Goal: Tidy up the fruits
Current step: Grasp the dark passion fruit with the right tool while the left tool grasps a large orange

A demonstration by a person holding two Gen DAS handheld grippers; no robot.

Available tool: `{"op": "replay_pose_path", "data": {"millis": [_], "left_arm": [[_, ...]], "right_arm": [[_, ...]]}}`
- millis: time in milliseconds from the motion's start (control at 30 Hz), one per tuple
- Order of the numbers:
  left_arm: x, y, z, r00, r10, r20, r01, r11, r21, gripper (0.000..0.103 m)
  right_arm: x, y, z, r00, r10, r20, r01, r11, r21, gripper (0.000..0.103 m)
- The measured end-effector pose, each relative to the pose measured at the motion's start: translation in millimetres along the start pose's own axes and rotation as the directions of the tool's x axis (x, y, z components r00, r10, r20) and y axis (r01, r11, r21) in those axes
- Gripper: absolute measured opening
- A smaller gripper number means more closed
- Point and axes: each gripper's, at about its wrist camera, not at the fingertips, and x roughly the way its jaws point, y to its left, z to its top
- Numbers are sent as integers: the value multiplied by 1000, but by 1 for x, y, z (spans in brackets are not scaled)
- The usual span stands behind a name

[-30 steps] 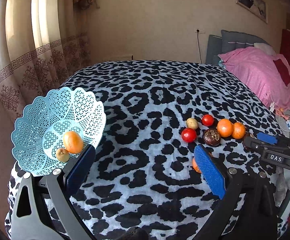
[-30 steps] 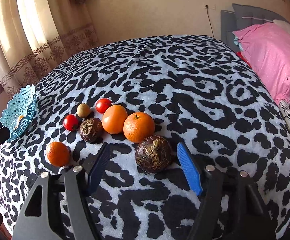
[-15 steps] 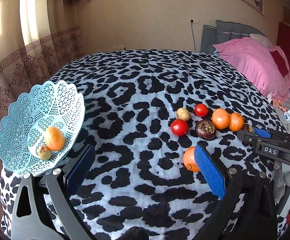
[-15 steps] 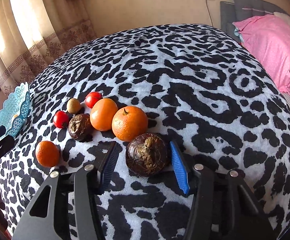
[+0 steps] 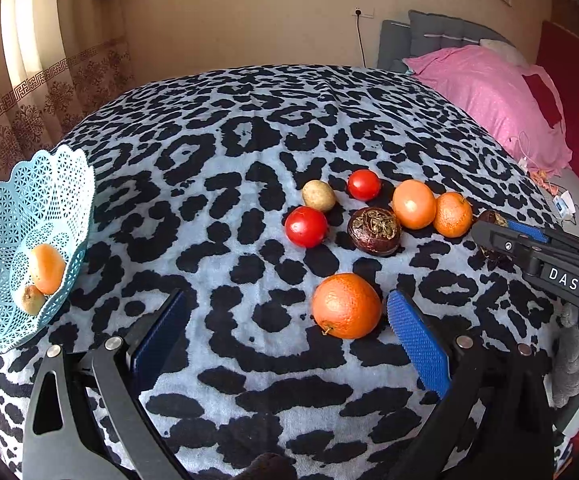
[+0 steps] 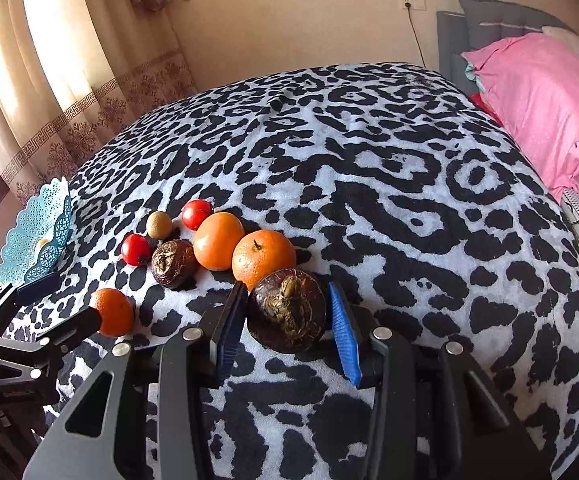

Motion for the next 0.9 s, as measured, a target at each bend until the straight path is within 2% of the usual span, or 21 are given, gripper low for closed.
{"op": "replay_pose_path", "data": {"millis": [300,600,900], "left_arm": [[24,-13,3,999,-9,-49,10,1000,14,100],[42,-9,1,995,2,-98,-4,1000,-18,100],[43,-6,0,993,-1,-115,-2,1000,-24,100]], "right_arm": [[-4,-6,-2,1000,11,11,-12,1000,23,42],[-6,-8,-2,1000,19,14,-19,999,29,42],[-6,-8,-3,1000,22,16,-22,999,35,42]]}}
